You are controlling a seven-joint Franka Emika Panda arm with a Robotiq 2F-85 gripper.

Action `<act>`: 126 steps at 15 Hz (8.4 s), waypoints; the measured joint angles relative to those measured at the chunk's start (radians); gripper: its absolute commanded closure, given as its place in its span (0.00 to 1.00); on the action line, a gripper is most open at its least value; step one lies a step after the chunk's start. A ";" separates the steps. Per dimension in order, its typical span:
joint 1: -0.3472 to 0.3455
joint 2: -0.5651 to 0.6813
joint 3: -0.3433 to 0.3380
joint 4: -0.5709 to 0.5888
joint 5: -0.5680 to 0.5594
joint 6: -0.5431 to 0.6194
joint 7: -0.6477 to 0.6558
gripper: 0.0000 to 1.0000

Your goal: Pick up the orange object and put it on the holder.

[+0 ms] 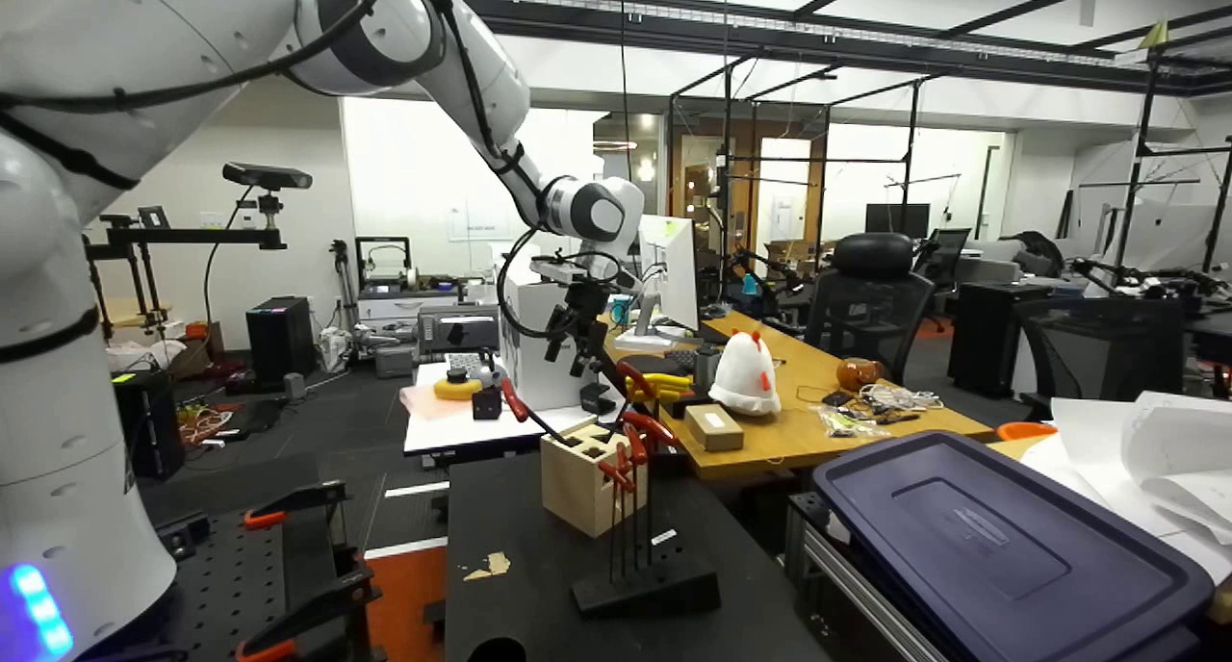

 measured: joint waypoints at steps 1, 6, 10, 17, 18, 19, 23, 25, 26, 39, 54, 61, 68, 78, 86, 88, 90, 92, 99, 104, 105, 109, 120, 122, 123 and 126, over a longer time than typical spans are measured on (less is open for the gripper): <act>0.003 -0.029 -0.004 -0.046 -0.002 0.047 0.039 0.00; 0.027 -0.192 -0.030 -0.288 -0.004 0.216 0.269 0.00; 0.035 -0.330 -0.030 -0.496 0.034 0.326 0.440 0.00; 0.024 -0.554 -0.026 -0.862 0.162 0.646 0.631 0.00; 0.021 -0.567 -0.025 -0.895 0.173 0.707 0.647 0.00; 0.018 -0.568 -0.025 -0.918 0.176 0.766 0.660 0.00; 0.012 -0.495 -0.022 -0.926 0.181 0.949 0.678 0.00; 0.012 -0.439 -0.022 -0.896 0.183 0.992 0.679 0.00; 0.012 -0.414 -0.021 -0.876 0.188 0.997 0.679 0.00; 0.128 -0.403 -0.153 -0.758 -0.030 0.756 0.961 0.00; 0.039 -0.476 -0.002 -0.867 0.174 0.760 1.006 0.00; 0.014 -0.482 0.066 -0.899 0.304 0.795 0.973 0.00; 0.014 -0.455 0.051 -0.937 0.298 0.901 1.008 0.00; 0.048 -0.383 0.053 -0.945 0.299 1.060 1.014 0.00; 0.100 -0.308 0.018 -0.944 0.299 1.195 1.015 0.00; 0.118 -0.293 -0.001 -0.939 0.299 1.227 1.015 0.00; 0.144 -0.280 -0.027 -0.931 0.299 1.247 1.015 0.00; 0.167 -0.270 -0.047 -0.921 0.300 1.264 1.015 0.00; 0.198 -0.254 -0.056 -0.871 0.301 1.270 1.015 0.00; 0.198 -0.240 -0.049 -0.842 0.304 1.270 1.015 0.00; 0.198 -0.235 -0.051 -0.838 0.304 1.270 1.016 0.00; 0.250 -0.217 -0.115 -0.833 0.304 1.270 1.036 0.00; 0.402 -0.199 -0.256 -0.833 0.300 1.271 1.089 0.00; 0.453 -0.197 -0.299 -0.835 0.298 1.271 1.089 0.00; 0.483 -0.197 -0.324 -0.838 0.297 1.271 1.089 0.00; 0.598 -0.193 -0.417 -0.854 0.297 1.271 1.089 0.00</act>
